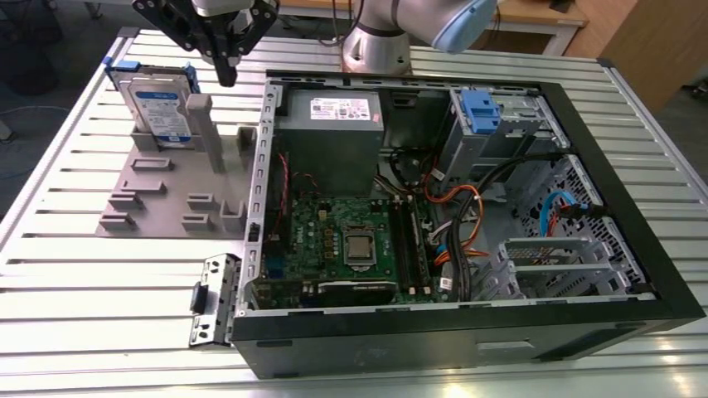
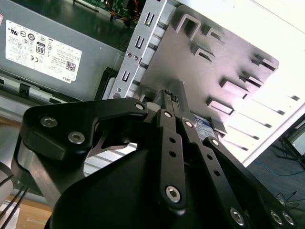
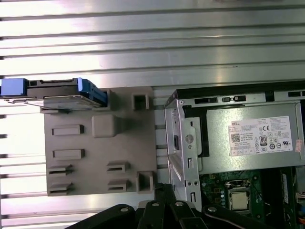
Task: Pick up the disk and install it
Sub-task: 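Reach for the disk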
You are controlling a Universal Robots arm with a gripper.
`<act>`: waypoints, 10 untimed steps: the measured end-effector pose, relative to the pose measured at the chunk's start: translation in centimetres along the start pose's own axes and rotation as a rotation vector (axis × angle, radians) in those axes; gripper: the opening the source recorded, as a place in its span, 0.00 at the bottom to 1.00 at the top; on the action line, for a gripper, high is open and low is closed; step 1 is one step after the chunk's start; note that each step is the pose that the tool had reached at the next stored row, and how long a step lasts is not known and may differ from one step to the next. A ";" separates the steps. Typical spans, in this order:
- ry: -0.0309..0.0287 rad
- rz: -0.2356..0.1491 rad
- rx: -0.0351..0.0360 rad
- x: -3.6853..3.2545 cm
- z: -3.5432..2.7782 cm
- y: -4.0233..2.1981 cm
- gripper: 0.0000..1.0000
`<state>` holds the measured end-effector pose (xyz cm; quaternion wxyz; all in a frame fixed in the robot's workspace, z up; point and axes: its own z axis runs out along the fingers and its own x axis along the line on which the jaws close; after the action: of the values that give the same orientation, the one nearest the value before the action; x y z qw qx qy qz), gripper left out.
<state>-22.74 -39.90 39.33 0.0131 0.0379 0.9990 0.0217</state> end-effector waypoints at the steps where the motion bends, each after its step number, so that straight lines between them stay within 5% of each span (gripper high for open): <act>1: 0.0000 0.000 0.0000 0.04 0.00 0.00 0.10; 10: 0.0000 0.000 0.0001 0.73 -0.02 -0.05 0.10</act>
<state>-23.47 -39.89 39.33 0.0131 0.0379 0.9990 0.0217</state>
